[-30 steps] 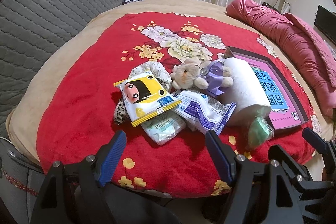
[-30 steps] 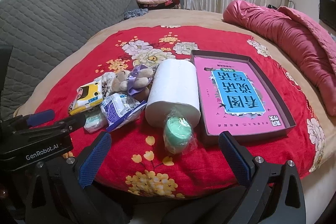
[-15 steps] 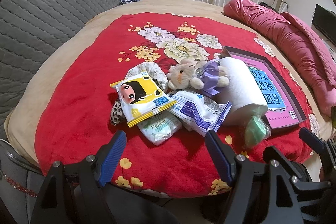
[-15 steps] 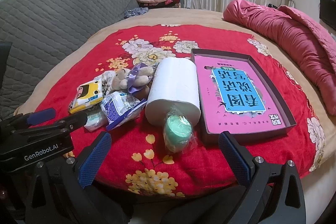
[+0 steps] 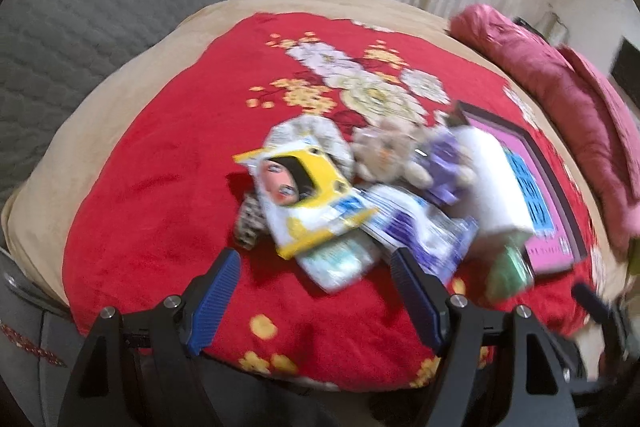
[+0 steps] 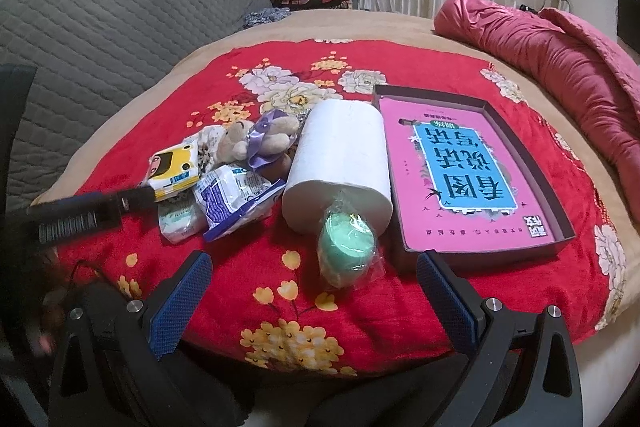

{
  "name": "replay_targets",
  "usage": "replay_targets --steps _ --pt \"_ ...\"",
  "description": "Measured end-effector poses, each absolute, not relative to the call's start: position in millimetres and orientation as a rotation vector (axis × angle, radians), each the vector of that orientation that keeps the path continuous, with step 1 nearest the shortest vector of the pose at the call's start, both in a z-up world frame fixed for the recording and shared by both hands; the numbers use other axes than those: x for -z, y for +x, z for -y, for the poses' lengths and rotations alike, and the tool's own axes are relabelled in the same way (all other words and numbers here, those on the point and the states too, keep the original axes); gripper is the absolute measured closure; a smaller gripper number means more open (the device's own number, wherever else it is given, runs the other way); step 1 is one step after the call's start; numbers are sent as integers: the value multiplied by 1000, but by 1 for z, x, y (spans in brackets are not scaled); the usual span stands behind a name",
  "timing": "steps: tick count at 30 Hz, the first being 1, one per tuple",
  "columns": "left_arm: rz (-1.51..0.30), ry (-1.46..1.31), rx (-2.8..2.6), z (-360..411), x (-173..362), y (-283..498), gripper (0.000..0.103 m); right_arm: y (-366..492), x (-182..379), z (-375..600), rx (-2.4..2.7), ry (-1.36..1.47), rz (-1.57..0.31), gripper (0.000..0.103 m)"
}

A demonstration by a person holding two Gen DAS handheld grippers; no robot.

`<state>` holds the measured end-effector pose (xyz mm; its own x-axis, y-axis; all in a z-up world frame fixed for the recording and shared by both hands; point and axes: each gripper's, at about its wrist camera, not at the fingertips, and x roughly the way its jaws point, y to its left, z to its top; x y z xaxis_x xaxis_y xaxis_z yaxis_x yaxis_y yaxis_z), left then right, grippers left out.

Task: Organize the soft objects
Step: 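Grasp the yellow wet-wipe pack with the left tool while the right grasps the bagged sponge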

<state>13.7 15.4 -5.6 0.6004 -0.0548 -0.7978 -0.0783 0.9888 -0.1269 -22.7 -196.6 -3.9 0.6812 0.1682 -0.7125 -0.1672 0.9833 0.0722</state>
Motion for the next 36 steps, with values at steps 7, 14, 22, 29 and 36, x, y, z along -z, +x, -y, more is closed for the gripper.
replay_targets --steps 7,14,22,29,36 --pt "-948 -282 -59 -59 5 47 26 -14 15 194 -209 0 -824 1" --pt "-1020 -363 -14 -76 22 82 30 -10 20 192 -225 -9 -834 1" --pt "-1058 -435 47 -89 38 115 44 -7 22 190 -235 -15 -833 1" --pt "-1097 -557 90 -104 54 135 54 12 32 197 -239 -11 -851 1" --pt "-1104 -623 143 -105 63 143 63 24 44 205 -234 -7 -869 13"
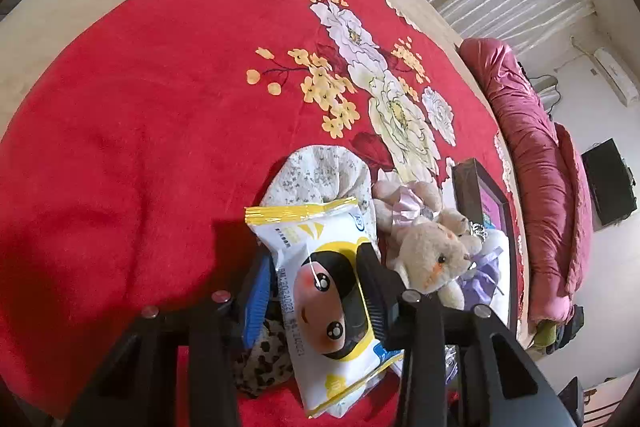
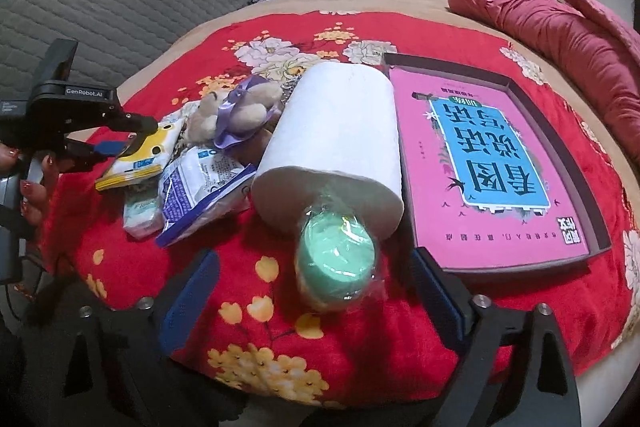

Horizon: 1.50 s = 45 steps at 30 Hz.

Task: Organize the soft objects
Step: 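Grasp the yellow wet-wipe pack with the left tool while the right grasps the bagged sponge, then carry the wet-wipe pack into the pink tray with the left tool while the right drops the sponge there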

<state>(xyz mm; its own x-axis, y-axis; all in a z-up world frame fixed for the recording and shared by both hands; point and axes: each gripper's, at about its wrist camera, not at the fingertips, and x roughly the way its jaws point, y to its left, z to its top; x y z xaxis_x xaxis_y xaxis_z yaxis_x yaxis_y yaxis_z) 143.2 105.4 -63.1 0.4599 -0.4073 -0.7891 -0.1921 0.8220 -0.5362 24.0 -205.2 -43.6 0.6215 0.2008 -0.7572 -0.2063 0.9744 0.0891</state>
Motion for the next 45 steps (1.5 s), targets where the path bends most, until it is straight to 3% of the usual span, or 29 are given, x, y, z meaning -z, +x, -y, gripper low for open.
replay_targets --steps 3,8,12,21,34,45 --pt "-1092 -644 148 -108 64 145 70 27 46 200 -254 -36 -869 34" --pt "-1074 -679 162 -113 64 145 73 37 58 199 -221 -59 -912 41" --pt "-1071 -677 174 -112 64 145 73 47 70 204 -206 -40 -965 60" --pt "-1014 -663 188 -111 53 140 87 34 51 206 -304 10 -864 61" --pt "-986 -659 207 -104 42 133 90 14 13 225 -296 65 -700 61" --pt "-881 -628 250 -88 -4 118 90 21 -3 279 -106 163 -623 61"
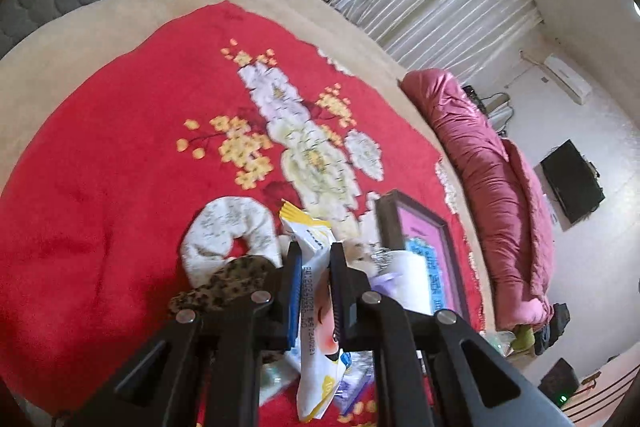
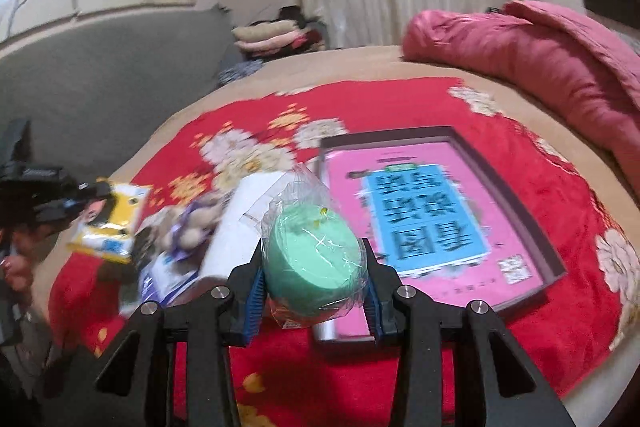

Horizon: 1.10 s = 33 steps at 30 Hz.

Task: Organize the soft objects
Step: 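Carry the wet-wipe pack into the pink tray with the left tool while the right drops the sponge there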

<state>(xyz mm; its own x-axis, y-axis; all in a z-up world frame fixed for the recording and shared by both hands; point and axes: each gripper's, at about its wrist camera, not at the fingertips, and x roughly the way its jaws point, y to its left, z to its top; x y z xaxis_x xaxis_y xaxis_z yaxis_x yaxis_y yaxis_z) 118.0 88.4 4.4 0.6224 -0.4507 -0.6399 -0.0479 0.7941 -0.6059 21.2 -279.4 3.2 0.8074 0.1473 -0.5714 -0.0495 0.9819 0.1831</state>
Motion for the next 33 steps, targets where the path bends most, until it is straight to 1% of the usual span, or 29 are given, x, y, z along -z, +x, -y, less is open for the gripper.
replay_targets --steps 7,16,19,29,33 --pt "-832 -613 316 -65 -38 111 90 31 -4 329 69 225 -649 61" --pt "-820 -563 473 0 -65 109 90 69 21 376 181 218 -829 61" --pt "-839 -542 518 26 -65 109 90 76 34 392 215 232 -887 61" --pt "-916 -445 600 121 -45 124 90 83 53 416 281 254 -938 61" --pt "-933 -411 612 146 -38 127 90 83 57 421 313 263 -958 59"
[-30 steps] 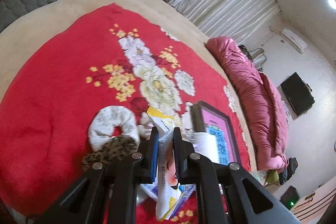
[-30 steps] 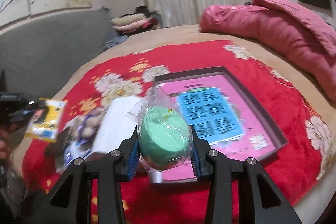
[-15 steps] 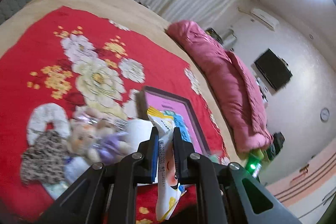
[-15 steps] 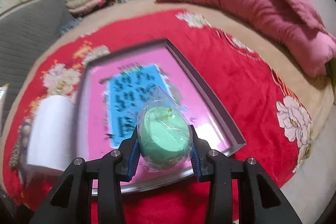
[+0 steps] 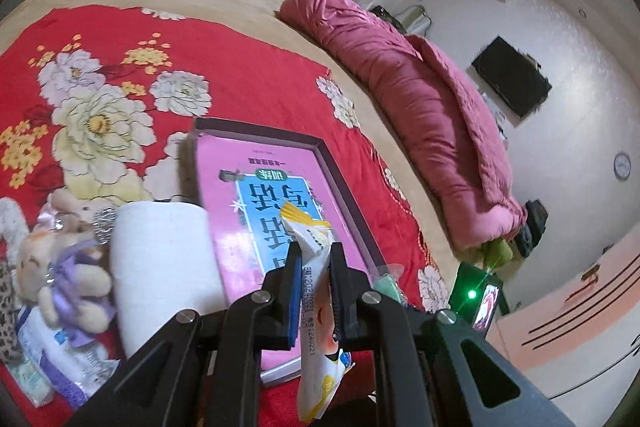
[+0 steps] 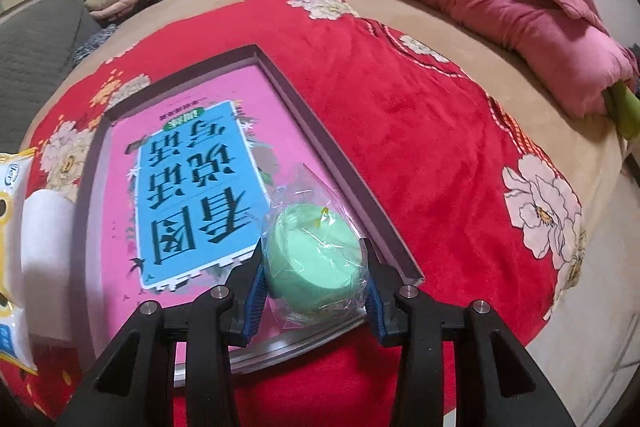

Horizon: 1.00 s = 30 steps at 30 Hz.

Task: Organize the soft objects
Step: 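Carry the wet-wipe pack into the pink tray with the left tool while the right drops the sponge there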

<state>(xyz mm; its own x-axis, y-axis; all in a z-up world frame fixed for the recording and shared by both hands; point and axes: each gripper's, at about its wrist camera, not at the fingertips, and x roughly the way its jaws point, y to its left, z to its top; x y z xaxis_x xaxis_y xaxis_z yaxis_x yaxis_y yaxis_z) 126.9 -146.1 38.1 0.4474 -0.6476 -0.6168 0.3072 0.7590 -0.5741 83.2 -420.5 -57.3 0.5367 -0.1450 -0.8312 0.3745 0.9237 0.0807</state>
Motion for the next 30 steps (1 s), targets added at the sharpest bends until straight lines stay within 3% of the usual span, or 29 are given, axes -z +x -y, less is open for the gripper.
replay_targets --steps 8,13,21,30 --pt "-974 -336 609 176 -26 129 90 83 60 422 316 268 -967 55" --pt "-1015 -337 585 184 -11 136 90 76 51 419 317 258 -917 31" --pt "-1040 -283 530 206 9 140 90 33 12 422 420 285 -661 27" --pt "-1093 -200 484 222 34 142 89 41 10 402 388 191 -690 26"
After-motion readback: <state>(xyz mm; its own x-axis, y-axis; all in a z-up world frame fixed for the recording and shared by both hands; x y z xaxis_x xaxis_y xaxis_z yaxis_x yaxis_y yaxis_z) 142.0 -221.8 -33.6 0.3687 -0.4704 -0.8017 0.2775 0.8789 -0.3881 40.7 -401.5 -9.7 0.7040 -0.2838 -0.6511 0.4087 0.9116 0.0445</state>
